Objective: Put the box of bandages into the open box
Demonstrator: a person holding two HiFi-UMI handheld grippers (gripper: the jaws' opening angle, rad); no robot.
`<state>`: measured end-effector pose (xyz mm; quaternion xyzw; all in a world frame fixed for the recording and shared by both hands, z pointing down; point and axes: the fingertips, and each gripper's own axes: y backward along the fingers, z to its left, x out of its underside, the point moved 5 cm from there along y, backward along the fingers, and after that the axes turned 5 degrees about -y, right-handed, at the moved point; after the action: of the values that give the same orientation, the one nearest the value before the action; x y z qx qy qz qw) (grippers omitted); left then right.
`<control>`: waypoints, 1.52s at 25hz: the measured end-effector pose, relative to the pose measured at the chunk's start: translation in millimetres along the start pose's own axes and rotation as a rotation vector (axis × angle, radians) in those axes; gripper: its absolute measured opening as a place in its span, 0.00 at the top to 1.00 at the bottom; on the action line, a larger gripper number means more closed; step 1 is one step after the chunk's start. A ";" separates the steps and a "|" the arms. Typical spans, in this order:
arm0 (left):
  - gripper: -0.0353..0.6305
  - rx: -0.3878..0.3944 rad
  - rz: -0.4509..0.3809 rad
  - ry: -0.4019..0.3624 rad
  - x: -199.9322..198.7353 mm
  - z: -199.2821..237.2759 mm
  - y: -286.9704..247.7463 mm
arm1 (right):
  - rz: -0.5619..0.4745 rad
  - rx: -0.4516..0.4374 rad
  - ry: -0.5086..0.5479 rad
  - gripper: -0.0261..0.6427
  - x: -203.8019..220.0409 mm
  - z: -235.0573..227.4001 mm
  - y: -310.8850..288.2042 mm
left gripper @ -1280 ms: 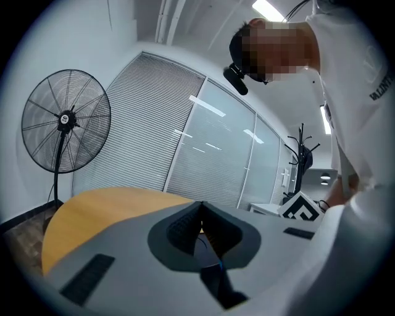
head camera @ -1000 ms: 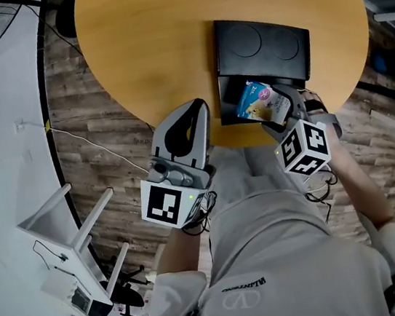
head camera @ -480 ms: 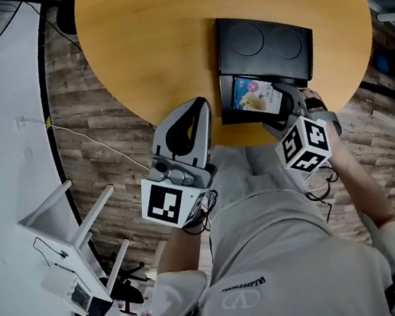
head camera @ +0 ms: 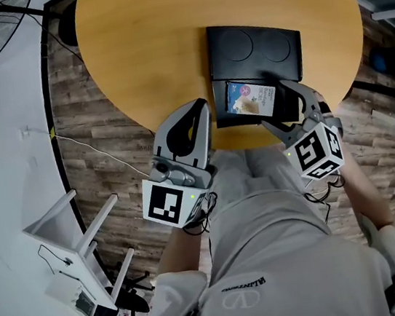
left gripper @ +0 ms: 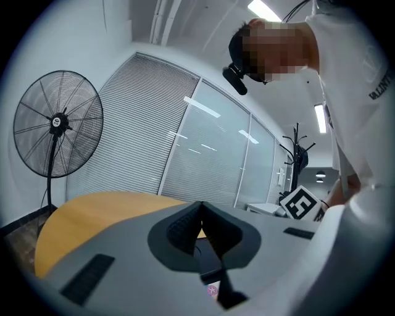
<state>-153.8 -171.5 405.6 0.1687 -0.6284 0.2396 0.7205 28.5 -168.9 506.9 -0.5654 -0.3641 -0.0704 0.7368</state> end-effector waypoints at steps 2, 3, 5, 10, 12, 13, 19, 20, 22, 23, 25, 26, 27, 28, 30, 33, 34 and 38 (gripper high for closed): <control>0.94 0.015 -0.008 -0.008 -4.8 -5.0 -3.0 | -0.060 0.044 -0.036 0.38 -6.2 -7.7 14.2; 0.94 0.022 -0.012 -0.012 -7.4 -7.6 -4.7 | -0.080 0.066 -0.054 0.38 -7.9 -11.1 21.0; 0.94 0.038 -0.020 -0.021 -13.2 -13.1 -7.6 | -0.115 0.112 -0.084 0.39 -9.8 -17.1 34.7; 0.94 0.073 -0.036 -0.043 -27.2 -27.8 -11.9 | -0.236 0.334 -0.092 0.84 -15.1 -33.9 78.5; 0.94 0.086 -0.043 -0.053 -32.8 -33.1 -12.2 | -0.289 0.380 -0.113 0.85 -17.4 -37.3 91.8; 0.94 0.091 -0.047 -0.058 -35.9 -35.5 -12.1 | -0.324 0.400 -0.135 0.87 -19.1 -39.3 99.1; 0.94 0.110 -0.060 -0.082 -53.1 -44.7 -9.6 | -0.522 0.515 -0.331 0.93 -26.2 -53.6 152.3; 0.94 0.111 -0.062 -0.084 -55.3 -45.7 -8.8 | -0.553 0.536 -0.352 0.94 -26.4 -55.6 163.1; 0.94 0.110 -0.067 -0.089 -59.3 -47.3 -6.6 | -0.622 0.577 -0.396 0.94 -25.0 -59.2 186.3; 0.94 0.109 -0.069 -0.092 -61.3 -47.8 -5.1 | -0.662 0.599 -0.425 0.94 -24.0 -60.9 198.6; 0.94 0.107 -0.076 -0.102 -65.7 -48.5 -2.2 | -0.744 0.645 -0.497 0.94 -22.0 -63.9 224.1; 0.94 0.106 -0.079 -0.107 -68.1 -48.5 -0.9 | -0.780 0.669 -0.533 0.94 -20.7 -65.3 236.7; 0.94 0.103 -0.082 -0.112 -70.7 -48.2 0.3 | -0.813 0.694 -0.563 0.94 -19.1 -66.8 249.2; 0.94 0.099 -0.086 -0.118 -73.4 -47.5 1.4 | -0.842 0.717 -0.589 0.94 -17.5 -68.6 261.3; 0.94 0.083 -0.093 -0.132 -79.1 -44.2 2.9 | -0.888 0.759 -0.629 0.94 -13.3 -73.3 283.8; 0.94 0.051 -0.107 -0.155 -89.0 -34.6 4.0 | -0.931 0.819 -0.661 0.94 -5.0 -79.0 312.8; 0.94 0.040 -0.112 -0.163 -92.4 -31.2 4.8 | -0.939 0.838 -0.665 0.94 -2.0 -80.0 320.7; 0.94 0.007 -0.126 -0.189 -102.4 -25.0 8.7 | -0.938 0.891 -0.675 0.94 10.1 -81.6 342.3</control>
<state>-147.8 -164.2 300.2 0.2324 -0.6810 0.1789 0.6710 249.6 -117.9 237.7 0.0128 -0.7695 -0.0456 0.6368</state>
